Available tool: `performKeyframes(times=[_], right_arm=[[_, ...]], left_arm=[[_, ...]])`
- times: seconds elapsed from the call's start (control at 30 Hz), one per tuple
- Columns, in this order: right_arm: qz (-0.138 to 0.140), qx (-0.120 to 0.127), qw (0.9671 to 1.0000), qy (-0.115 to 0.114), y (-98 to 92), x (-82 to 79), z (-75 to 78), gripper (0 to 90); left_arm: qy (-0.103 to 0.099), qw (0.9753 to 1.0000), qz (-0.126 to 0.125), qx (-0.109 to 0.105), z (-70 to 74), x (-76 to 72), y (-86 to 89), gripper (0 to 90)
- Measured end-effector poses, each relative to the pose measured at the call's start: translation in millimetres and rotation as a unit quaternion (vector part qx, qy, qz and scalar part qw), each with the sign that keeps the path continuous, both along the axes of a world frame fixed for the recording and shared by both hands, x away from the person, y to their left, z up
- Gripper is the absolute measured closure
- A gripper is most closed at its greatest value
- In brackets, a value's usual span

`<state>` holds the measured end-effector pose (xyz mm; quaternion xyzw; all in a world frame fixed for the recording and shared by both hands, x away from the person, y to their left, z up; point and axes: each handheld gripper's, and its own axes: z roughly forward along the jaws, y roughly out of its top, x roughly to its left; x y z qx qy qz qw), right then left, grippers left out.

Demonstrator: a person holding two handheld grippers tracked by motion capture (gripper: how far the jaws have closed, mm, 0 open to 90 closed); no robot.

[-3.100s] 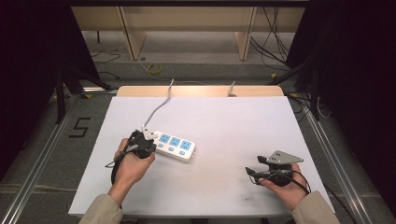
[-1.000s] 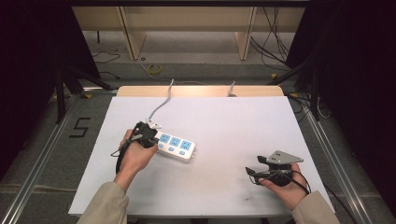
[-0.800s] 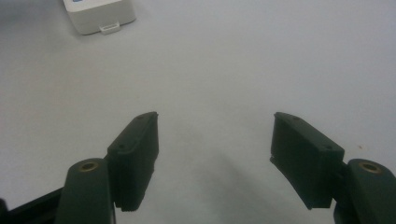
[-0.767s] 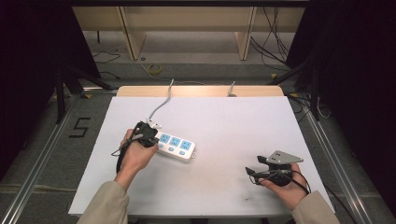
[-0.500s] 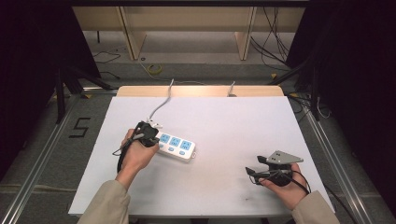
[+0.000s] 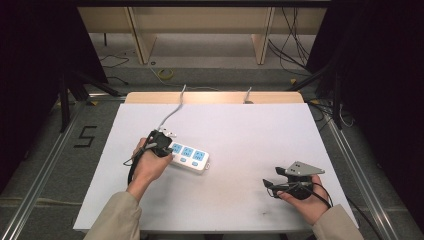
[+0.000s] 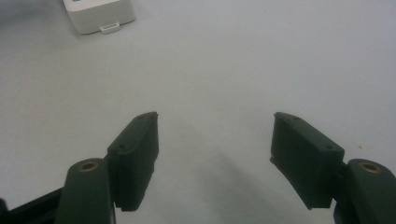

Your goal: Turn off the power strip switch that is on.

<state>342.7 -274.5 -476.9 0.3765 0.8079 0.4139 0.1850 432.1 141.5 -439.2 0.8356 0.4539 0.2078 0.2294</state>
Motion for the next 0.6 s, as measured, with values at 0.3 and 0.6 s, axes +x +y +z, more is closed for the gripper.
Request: performKeyframes(times=[0.3, 0.6], right_arm=[[0.0, 0.0, 1.0, 0.0, 0.2, 0.0, -0.1, 33.2], [0.0, 0.0, 1.0, 0.0, 0.1, 0.0, -0.1, 33.2]], left_arm=[[0.004, 1.0, -0.002, 0.001, -3.0, 2.5, -2.8, 89.6], [0.008, 0.9999, -0.005, 0.004, -6.0, 4.3, -6.2, 89.6]])
